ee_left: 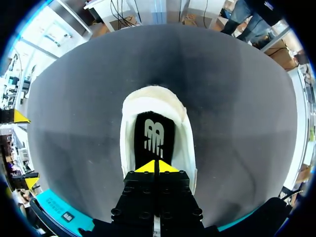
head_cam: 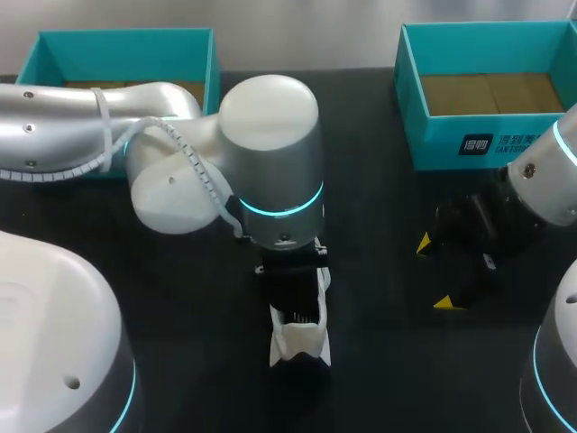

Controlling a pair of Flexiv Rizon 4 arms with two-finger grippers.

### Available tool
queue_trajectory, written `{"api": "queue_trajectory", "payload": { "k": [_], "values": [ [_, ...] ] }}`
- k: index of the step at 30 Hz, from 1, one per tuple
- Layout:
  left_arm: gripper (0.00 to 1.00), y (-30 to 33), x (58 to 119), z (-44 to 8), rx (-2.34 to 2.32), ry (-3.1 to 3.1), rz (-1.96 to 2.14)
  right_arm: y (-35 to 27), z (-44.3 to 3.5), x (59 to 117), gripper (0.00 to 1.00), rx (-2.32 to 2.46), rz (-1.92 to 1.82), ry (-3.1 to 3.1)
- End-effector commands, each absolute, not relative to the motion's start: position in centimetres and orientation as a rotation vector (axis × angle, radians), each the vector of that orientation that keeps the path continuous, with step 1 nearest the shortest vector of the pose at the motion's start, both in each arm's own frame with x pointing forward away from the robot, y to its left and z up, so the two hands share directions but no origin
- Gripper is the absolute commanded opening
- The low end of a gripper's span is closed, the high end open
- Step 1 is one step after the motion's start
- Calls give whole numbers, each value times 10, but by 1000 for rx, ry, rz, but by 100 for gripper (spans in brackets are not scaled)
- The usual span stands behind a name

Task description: Take the shoe out of the shoebox, open the shoe tongue, remove and reinsert the insole, then place the shoe into the shoebox

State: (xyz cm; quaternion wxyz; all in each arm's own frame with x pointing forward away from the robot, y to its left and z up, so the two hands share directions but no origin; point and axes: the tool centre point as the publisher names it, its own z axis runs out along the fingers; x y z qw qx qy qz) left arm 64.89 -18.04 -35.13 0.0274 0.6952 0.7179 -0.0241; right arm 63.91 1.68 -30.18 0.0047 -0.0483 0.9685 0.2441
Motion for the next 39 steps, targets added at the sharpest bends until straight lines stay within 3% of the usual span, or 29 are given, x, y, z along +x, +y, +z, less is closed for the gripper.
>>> {"api": "queue_trajectory", "payload": {
  "k": [1, 9, 15, 16, 17, 18, 19, 39],
  "values": [
    [0, -183, 648, -353, 2134, 2232, -45, 17, -302, 639, 100, -151, 762, 3033],
    [0, -189, 650, -361, 2049, 2254, -1, 17, -302, 639, 100, -151, 762, 3033],
    [49, -189, 648, -371, 2030, 2265, 55, 17, -302, 639, 100, -151, 762, 3033],
    [59, -188, 649, -371, 2030, 2265, 56, 17, -302, 639, 100, -151, 762, 3033],
    [80, -188, 649, -372, 2029, 2266, 56, 17, -302, 639, 100, -151, 762, 3033],
    [94, -187, 649, -371, 2022, 2266, 63, 17, -302, 639, 100, -151, 762, 3033],
    [100, -186, 649, -371, 2018, 2267, 67, 17, -302, 639, 100, -151, 762, 3033],
    [100, -183, 647, -362, 1985, 2286, 53, 17, -302, 639, 100, -151, 762, 3033]
  ]
}}
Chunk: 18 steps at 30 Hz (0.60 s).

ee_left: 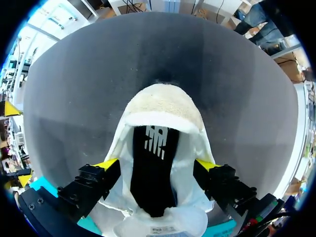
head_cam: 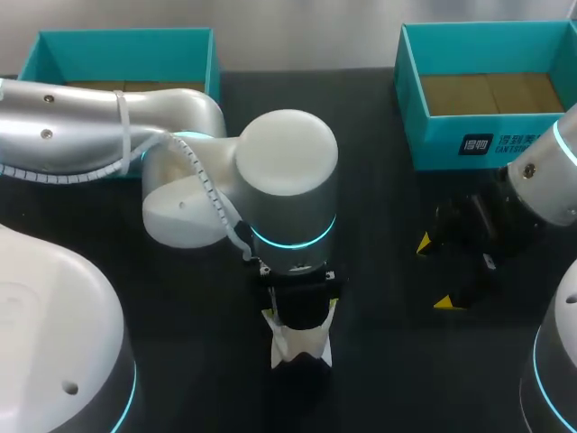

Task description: Take the shoe out of the shoebox, open the shoe tongue, remove and reinsert the insole, then place the shoe into the shoebox

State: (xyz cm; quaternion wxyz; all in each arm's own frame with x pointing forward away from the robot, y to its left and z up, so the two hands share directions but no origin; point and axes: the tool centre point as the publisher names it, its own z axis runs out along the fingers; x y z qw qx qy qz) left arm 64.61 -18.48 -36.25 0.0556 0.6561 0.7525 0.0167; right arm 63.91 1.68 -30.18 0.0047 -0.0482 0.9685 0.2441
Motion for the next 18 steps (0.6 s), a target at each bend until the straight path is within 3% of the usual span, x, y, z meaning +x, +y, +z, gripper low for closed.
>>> {"api": "queue_trajectory", "payload": {
  "k": [1, 18],
  "values": [
    [100, -183, 647, -362, 1979, 2296, 48, 17, -302, 639, 100, -151, 762, 3033],
    [100, -181, 669, -348, 1920, 2359, -3, 17, -302, 639, 100, -151, 762, 3033]
  ]
}}
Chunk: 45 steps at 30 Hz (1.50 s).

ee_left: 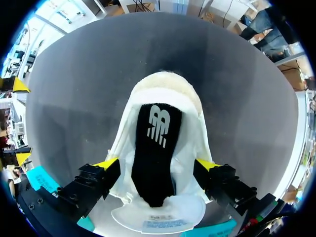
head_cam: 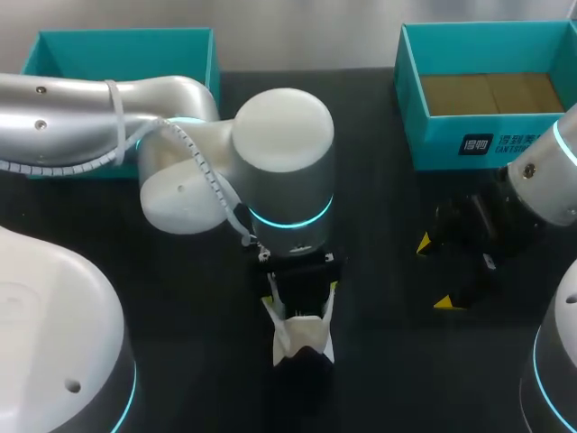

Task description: Take the shoe out of the shoebox, open the shoe tongue, remove and reinsert the insole, then place the shoe into the shoebox

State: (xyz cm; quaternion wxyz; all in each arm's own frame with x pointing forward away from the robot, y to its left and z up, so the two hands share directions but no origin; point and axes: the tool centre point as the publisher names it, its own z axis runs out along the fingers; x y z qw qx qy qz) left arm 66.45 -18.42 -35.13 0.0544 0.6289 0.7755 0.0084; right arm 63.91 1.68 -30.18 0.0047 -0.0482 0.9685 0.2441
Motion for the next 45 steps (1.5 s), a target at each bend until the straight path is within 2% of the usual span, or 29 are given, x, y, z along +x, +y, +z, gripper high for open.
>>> {"api": "queue_trajectory", "payload": {
  "k": [1, 20, 45],
  "values": [
    [100, -181, 669, -347, 1923, 2359, -5, 17, -302, 639, 100, -151, 762, 3033],
    [100, -177, 647, -338, 1945, 2318, 27, 17, -302, 639, 100, -151, 762, 3033],
    [100, -172, 681, -340, 1913, 2357, 3, 17, -302, 639, 100, -151, 762, 3033]
  ]
}}
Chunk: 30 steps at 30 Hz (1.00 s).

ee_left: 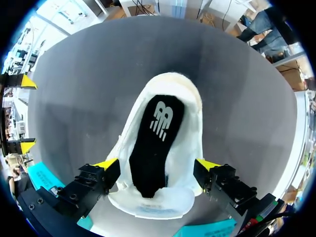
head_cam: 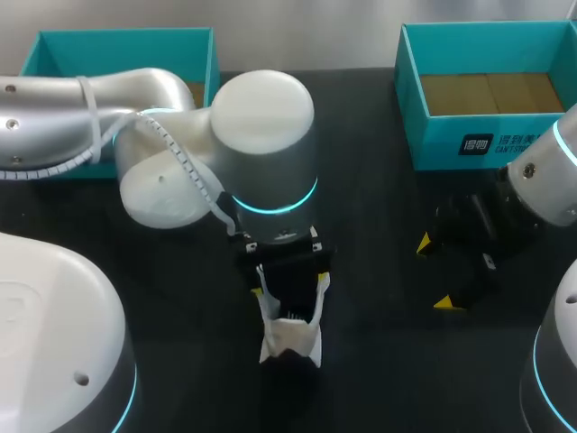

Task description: Take the shoe out of the shoebox, open the shoe tongue, remove and reinsert the insole, then place the shoe into the shoebox

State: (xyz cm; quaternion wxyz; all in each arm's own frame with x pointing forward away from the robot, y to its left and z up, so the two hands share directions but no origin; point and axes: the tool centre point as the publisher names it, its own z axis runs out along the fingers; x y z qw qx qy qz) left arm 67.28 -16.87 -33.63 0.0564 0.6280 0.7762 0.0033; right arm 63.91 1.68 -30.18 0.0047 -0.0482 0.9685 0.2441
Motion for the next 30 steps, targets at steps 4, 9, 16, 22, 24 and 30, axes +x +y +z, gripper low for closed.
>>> {"api": "queue_trajectory", "payload": {
  "k": [4, 9, 16, 22, 24, 30],
  "values": [
    [100, -176, 686, -340, 1964, 2348, -31, 17, -302, 639, 100, -151, 762, 3033],
    [100, -179, 683, -333, 2046, 2286, -81, 17, -302, 639, 100, -151, 762, 3033],
    [100, -184, 685, -324, 2127, 2211, -99, 17, -302, 639, 100, -151, 762, 3033],
    [100, -182, 687, -319, 2191, 2172, -111, 17, -302, 639, 100, -151, 762, 3033],
    [100, -182, 686, -317, 2201, 2164, -96, 17, -302, 639, 100, -151, 762, 3033],
    [100, -176, 680, -299, 2235, 2114, -95, 17, -302, 639, 100, -151, 762, 3033]
  ]
}}
